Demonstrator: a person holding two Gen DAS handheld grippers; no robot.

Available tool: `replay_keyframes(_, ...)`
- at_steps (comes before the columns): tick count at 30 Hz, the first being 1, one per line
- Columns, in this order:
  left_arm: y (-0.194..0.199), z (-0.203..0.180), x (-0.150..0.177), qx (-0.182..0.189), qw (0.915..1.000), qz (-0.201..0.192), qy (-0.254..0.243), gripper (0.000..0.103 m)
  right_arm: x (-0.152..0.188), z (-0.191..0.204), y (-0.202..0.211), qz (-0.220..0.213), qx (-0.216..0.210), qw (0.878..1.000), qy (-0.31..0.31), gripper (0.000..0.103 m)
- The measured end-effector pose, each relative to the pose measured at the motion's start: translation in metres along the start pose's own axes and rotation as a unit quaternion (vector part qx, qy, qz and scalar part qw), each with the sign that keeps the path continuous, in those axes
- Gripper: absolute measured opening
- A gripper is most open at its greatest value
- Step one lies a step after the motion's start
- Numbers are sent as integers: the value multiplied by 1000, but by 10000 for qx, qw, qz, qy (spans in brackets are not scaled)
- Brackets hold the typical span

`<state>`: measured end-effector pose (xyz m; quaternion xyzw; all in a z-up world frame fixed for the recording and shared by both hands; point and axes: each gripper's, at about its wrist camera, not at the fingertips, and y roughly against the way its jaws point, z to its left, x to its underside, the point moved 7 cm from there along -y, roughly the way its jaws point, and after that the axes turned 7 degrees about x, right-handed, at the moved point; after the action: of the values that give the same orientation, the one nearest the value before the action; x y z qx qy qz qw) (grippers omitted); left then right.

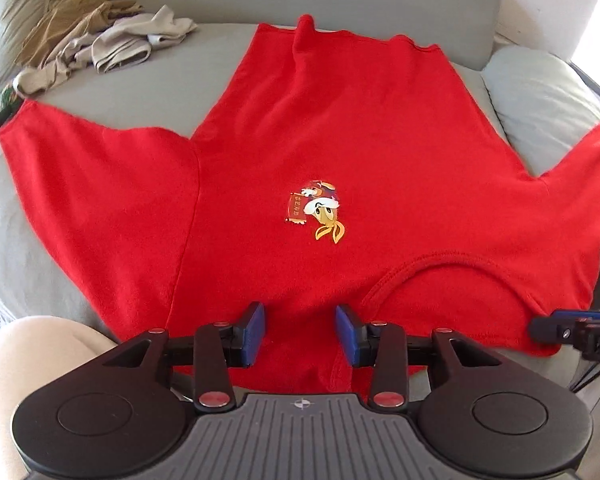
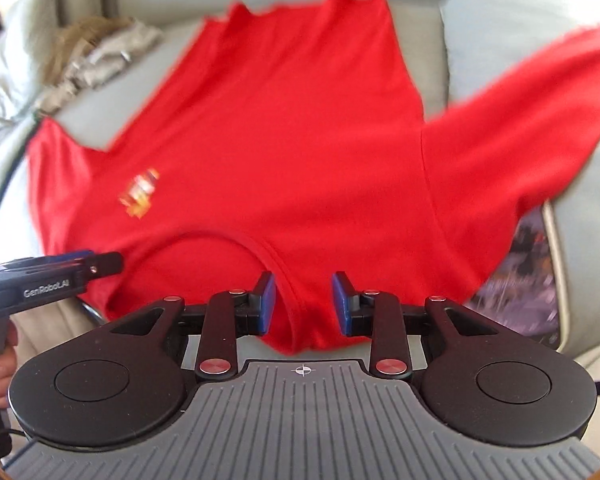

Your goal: Fold clothes

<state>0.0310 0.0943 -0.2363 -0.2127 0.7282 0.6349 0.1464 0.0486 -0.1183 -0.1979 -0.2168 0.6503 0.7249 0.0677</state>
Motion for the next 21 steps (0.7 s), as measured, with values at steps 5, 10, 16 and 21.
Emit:
replay_keyframes(5,29,9,-1,599,9961,579,298,35,8,-1,17,543,-231,9982,-67,34)
replay_keyframes(10,92,21,-63,537,9970,-511,204,49,-49,-11,100,-661,-609,9949,-464,64)
replay_keyframes(16,113,34,-144,603,9900,-1202,422,63,-129,-36,158,-1605,-1205,9679,-1511,84)
replay_keyframes(21,73,50,-205,506,9912,-1129,474,66,-191,-46,149,-1714,-997,9648,-1727,84)
